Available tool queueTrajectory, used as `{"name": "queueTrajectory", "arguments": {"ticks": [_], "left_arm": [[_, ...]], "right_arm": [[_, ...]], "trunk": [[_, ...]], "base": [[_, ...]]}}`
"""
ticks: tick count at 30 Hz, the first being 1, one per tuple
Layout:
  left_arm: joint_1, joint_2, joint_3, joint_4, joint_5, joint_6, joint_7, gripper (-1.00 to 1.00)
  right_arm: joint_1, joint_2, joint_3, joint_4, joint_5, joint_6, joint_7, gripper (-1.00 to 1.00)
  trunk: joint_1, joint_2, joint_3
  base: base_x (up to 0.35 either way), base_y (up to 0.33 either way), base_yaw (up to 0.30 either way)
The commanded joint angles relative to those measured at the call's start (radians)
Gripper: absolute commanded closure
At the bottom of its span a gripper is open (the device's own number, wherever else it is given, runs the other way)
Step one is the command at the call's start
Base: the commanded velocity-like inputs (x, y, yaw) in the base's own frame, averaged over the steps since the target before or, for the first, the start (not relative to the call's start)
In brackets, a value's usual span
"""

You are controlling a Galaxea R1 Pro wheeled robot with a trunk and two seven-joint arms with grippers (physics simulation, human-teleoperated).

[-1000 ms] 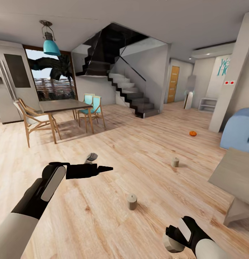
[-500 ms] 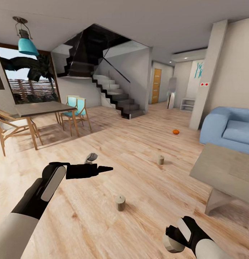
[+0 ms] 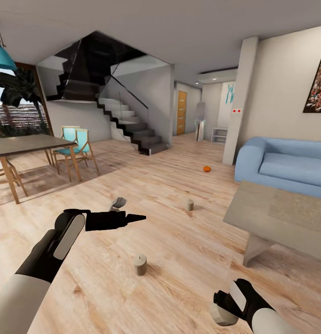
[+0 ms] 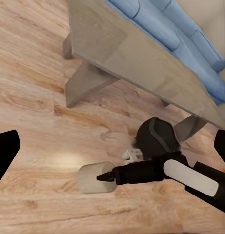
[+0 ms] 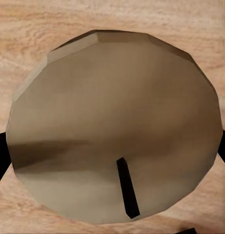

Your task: Place each of the two pumpkins and all three candles from the living room inside a cabinet in the living room (use any cabinet), then make sure every cabinet is closed, and position the cauldron so it is next to a table in the living room.

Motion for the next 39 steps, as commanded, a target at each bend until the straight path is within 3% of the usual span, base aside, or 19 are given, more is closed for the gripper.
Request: {"name": "queueTrajectory", "arguments": {"ticks": [1, 15, 19, 22, 23, 24, 25, 26, 27, 28, 30, 33, 35, 39], "left_arm": [[-0.001, 0.001, -0.001, 0.000, -0.003, 0.003, -0.004, -1.00], [-0.001, 0.000, 0.000, 0.003, -0.004, 0.003, -0.001, -1.00], [-0.001, 0.000, 0.005, 0.013, -0.007, 0.003, 0.024, -1.00], [-0.001, 0.000, 0.015, 0.069, -0.025, 0.003, 0.157, -1.00], [-0.001, 0.000, 0.017, 0.117, -0.031, 0.003, 0.250, -1.00], [-0.001, 0.000, 0.017, 0.145, -0.034, 0.003, 0.302, -1.00], [-0.004, -0.003, 0.018, 0.204, -0.037, 0.003, 0.410, -1.00], [-0.006, -0.006, 0.018, 0.235, -0.038, -0.002, 0.464, -1.00], [-0.009, -0.019, 0.017, 0.290, -0.041, -0.043, 0.569, -1.00], [-0.012, -0.030, 0.015, 0.316, -0.042, -0.066, 0.619, -1.00], [-0.030, -0.081, 0.007, 0.435, -0.046, -0.147, 0.792, -1.00], [-0.074, -0.117, 0.005, 0.575, -0.049, -0.219, 0.889, -1.00], [-0.111, -0.131, 0.004, 0.677, -0.050, -0.273, 0.922, -1.00], [-0.149, -0.150, 0.003, 0.778, -0.051, -0.321, 0.945, -1.00]], "right_arm": [[-0.001, 0.000, -0.001, -0.001, -0.012, 0.002, -0.008, 1.00], [-0.001, 0.000, -0.001, -0.001, -0.012, 0.002, -0.007, 1.00], [-0.001, 0.000, -0.001, -0.001, -0.012, 0.002, -0.007, 1.00], [-0.001, 0.000, -0.001, -0.001, -0.011, 0.002, -0.007, 1.00], [-0.001, 0.000, -0.001, -0.001, -0.011, 0.002, -0.007, 1.00], [-0.001, 0.000, -0.001, -0.001, -0.011, 0.002, -0.007, 1.00], [0.000, 0.000, -0.001, -0.001, -0.011, 0.002, -0.007, 1.00], [-0.001, 0.000, -0.001, -0.001, -0.011, 0.002, -0.007, 1.00], [-0.001, 0.000, -0.001, -0.002, -0.011, 0.002, -0.006, 1.00], [-0.001, 0.000, -0.001, -0.002, -0.011, 0.002, -0.006, 1.00], [-0.001, 0.000, -0.001, -0.003, -0.011, 0.002, -0.007, 1.00], [-0.001, 0.000, -0.001, -0.003, -0.010, 0.001, -0.008, 1.00], [0.000, 0.000, -0.001, -0.003, -0.010, 0.001, -0.008, 1.00], [0.000, 0.000, -0.001, -0.005, -0.009, 0.000, -0.008, 1.00]], "trunk": [[0.000, 0.000, 0.000], [0.000, 0.000, 0.011], [0.000, 0.000, 0.014], [0.000, 0.000, 0.016], [0.000, 0.000, 0.017], [0.000, 0.000, 0.018], [0.000, 0.000, 0.018], [0.000, 0.000, 0.019], [0.000, 0.000, 0.019], [0.000, 0.000, 0.019], [0.000, 0.000, 0.020], [0.000, 0.000, 0.020], [0.000, 0.000, 0.020], [0.000, 0.000, 0.020]], "base": [[0.000, 0.000, -0.270], [0.000, 0.181, -0.270], [0.000, 0.240, -0.270], [0.000, 0.089, -0.270], [0.000, 0.041, -0.270], [0.000, 0.033, -0.267], [0.000, 0.021, -0.246], [0.000, 0.017, -0.228], [0.000, 0.011, -0.169], [0.000, 0.009, -0.135], [0.000, 0.004, -0.071], [0.000, 0.002, -0.034], [0.000, 0.001, -0.015], [0.000, 0.000, -0.007]]}}
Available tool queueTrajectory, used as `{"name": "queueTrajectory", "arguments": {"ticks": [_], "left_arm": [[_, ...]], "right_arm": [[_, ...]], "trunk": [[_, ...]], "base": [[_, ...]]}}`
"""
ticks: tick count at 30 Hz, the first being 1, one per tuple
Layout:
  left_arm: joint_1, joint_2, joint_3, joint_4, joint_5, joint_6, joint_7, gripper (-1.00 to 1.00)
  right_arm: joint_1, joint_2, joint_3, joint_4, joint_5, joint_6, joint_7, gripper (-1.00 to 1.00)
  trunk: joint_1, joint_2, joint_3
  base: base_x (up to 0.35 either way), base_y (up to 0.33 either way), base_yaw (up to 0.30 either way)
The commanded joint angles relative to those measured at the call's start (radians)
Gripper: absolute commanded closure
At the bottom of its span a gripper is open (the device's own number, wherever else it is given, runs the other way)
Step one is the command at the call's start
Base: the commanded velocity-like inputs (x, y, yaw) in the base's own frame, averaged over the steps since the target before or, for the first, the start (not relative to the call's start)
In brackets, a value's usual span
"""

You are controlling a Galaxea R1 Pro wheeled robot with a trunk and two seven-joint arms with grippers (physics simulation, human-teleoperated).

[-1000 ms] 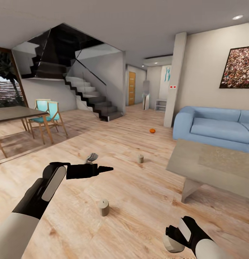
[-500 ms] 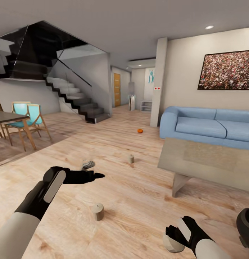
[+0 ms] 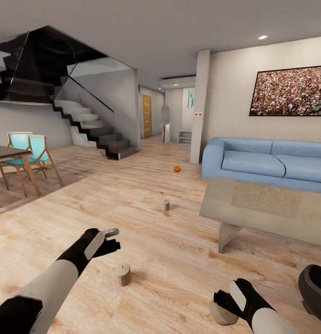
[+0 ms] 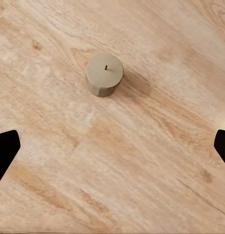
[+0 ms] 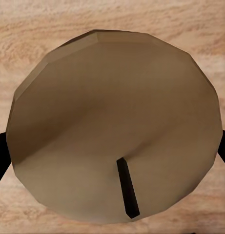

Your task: Place each of the two pumpkins and all three candles from the living room inside a cabinet in the living room (use any cabinet), then make sure every cabinet is closed, and position the cauldron so it is next to a table in the living room.

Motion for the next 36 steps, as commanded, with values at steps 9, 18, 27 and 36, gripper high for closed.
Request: {"name": "queueTrajectory", "arguments": {"ticks": [9, 18, 27, 36], "left_arm": [[-0.020, -0.011, -0.009, 0.050, 0.010, -0.014, 0.014, -1.00], [-0.020, -0.012, -0.009, 0.051, 0.010, -0.011, 0.013, -1.00], [-0.020, -0.013, -0.009, 0.050, 0.010, -0.011, 0.013, -1.00], [-0.020, -0.013, -0.007, 0.039, 0.011, -0.009, 0.010, -1.00]], "right_arm": [[0.000, 0.002, -0.001, -0.013, -0.012, -0.002, -0.007, 1.00], [0.007, 0.007, 0.001, -0.133, -0.012, 0.003, -0.008, 1.00], [0.035, 0.062, 0.021, -0.406, -0.011, 0.115, -0.012, 1.00], [0.118, 0.105, 0.043, -0.643, -0.016, 0.343, -0.019, 1.00]], "trunk": [[0.000, -0.001, -0.001], [0.000, -0.001, -0.001], [0.000, -0.001, -0.001], [0.000, -0.001, -0.001]], "base": [[0.000, 0.000, -0.001], [0.000, 0.000, 0.000], [0.000, 0.000, 0.000], [0.000, 0.000, 0.000]]}}
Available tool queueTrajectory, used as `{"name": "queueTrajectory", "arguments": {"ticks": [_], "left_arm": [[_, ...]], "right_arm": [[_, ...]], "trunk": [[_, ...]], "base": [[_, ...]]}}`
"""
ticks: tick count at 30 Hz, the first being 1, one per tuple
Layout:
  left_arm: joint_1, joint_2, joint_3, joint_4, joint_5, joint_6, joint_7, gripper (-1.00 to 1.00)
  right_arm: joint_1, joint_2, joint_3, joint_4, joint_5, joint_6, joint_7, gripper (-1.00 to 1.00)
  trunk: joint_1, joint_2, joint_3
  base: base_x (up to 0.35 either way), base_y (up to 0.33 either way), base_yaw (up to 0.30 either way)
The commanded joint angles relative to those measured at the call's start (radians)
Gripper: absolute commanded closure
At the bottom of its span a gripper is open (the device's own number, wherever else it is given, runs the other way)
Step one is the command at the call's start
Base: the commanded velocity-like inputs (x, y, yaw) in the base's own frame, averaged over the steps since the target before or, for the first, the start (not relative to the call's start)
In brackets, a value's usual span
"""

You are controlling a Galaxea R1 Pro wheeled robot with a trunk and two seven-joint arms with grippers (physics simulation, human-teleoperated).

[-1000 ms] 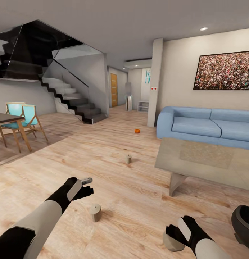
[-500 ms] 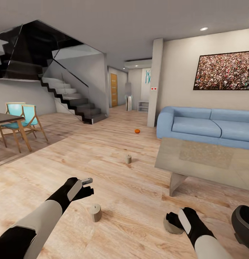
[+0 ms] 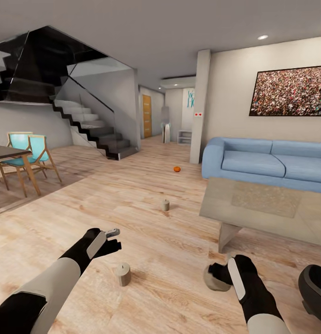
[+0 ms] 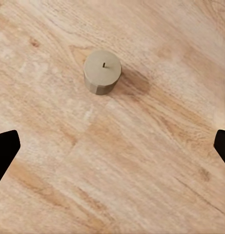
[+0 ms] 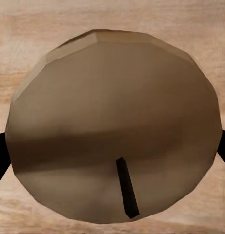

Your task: Place each of the two pumpkins and all three candles from the living room inside a cabinet in the living room (use any cabinet), then make sure every cabinet is closed, and position the cauldron so it is next to a table in the living room.

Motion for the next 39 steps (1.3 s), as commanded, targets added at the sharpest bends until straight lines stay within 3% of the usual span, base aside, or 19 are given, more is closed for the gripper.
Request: {"name": "queueTrajectory", "arguments": {"ticks": [1, 8, 16, 20, 31, 39], "left_arm": [[0.000, 0.001, -0.008, -0.002, 0.011, 0.003, 0.008, -1.00], [0.000, 0.002, -0.007, -0.005, 0.011, 0.004, 0.003, -1.00], [0.000, 0.003, -0.012, -0.002, 0.011, 0.005, -0.038, -1.00], [0.000, 0.003, -0.033, 0.002, 0.011, 0.005, -0.045, -1.00], [0.000, 0.003, -0.044, 0.006, 0.011, 0.006, -0.047, -1.00], [-0.001, 0.003, -0.046, 0.007, 0.011, 0.067, -0.046, -1.00]], "right_arm": [[0.000, 0.002, -0.002, -0.005, -0.015, 0.011, -0.009, 1.00], [0.004, 0.005, 0.003, -0.017, -0.021, 0.100, -0.007, 1.00], [0.004, 0.004, 0.006, -0.018, -0.022, 0.102, -0.005, 1.00], [0.004, 0.003, 0.006, -0.017, -0.022, 0.102, -0.004, 1.00], [0.004, 0.002, 0.005, -0.013, -0.022, 0.102, -0.003, 1.00], [0.004, 0.001, 0.004, -0.012, -0.022, 0.102, -0.003, 1.00]], "trunk": [[0.000, -0.001, -0.001], [0.000, -0.001, -0.001], [0.000, -0.001, -0.001], [0.000, -0.001, -0.001], [0.000, -0.001, -0.001], [0.000, -0.001, -0.001]], "base": [[0.000, 0.000, 0.000], [0.050, 0.087, 0.000], [0.173, 0.239, -0.048], [0.235, 0.256, -0.232], [0.217, 0.270, -0.277], [0.235, 0.259, -0.200]]}}
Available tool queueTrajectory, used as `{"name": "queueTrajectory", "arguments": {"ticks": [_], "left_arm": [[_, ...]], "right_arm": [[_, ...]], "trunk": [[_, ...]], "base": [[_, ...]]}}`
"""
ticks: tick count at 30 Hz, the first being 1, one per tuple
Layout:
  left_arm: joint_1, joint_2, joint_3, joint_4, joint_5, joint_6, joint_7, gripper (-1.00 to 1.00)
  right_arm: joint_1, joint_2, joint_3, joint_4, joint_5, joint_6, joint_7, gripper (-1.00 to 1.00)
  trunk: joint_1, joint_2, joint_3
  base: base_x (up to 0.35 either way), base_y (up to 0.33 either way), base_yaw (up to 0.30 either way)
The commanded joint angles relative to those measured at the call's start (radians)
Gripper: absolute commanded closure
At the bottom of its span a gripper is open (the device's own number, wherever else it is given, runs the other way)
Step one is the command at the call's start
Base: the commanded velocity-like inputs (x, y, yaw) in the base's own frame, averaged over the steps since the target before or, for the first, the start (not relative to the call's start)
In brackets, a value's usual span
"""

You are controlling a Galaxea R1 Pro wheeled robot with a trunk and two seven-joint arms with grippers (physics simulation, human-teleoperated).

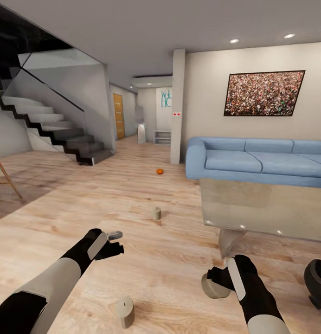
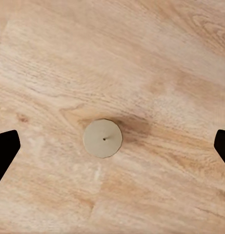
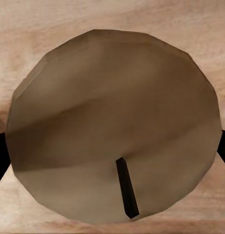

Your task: Place each of the two pumpkins and all three candles from the living room inside a cabinet in the living room (use any cabinet), then make sure every cabinet is closed, and position the cauldron so it is next to a table in the living room.

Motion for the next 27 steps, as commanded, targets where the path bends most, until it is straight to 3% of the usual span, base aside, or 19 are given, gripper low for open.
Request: {"name": "queueTrajectory", "arguments": {"ticks": [1, 13, 27], "left_arm": [[0.000, 0.001, -0.007, -0.004, 0.011, 0.010, 0.007, -1.00], [0.000, 0.000, -0.028, -0.007, 0.009, 0.022, 0.009, -1.00], [0.000, -0.017, -0.036, -0.012, 0.009, 0.016, 0.014, -1.00]], "right_arm": [[-0.001, 0.001, -0.003, -0.001, -0.014, 0.003, -0.010, 1.00], [-0.001, 0.002, -0.003, 0.000, -0.014, 0.003, -0.009, 1.00], [-0.001, 0.001, -0.003, 0.002, -0.014, 0.003, -0.011, 1.00]], "trunk": [[0.000, 0.000, -0.001], [0.000, 0.000, 0.003], [0.000, 0.000, 0.003]], "base": [[0.131, 0.289, -0.055], [0.064, 0.200, -0.106], [0.015, 0.027, -0.006]]}}
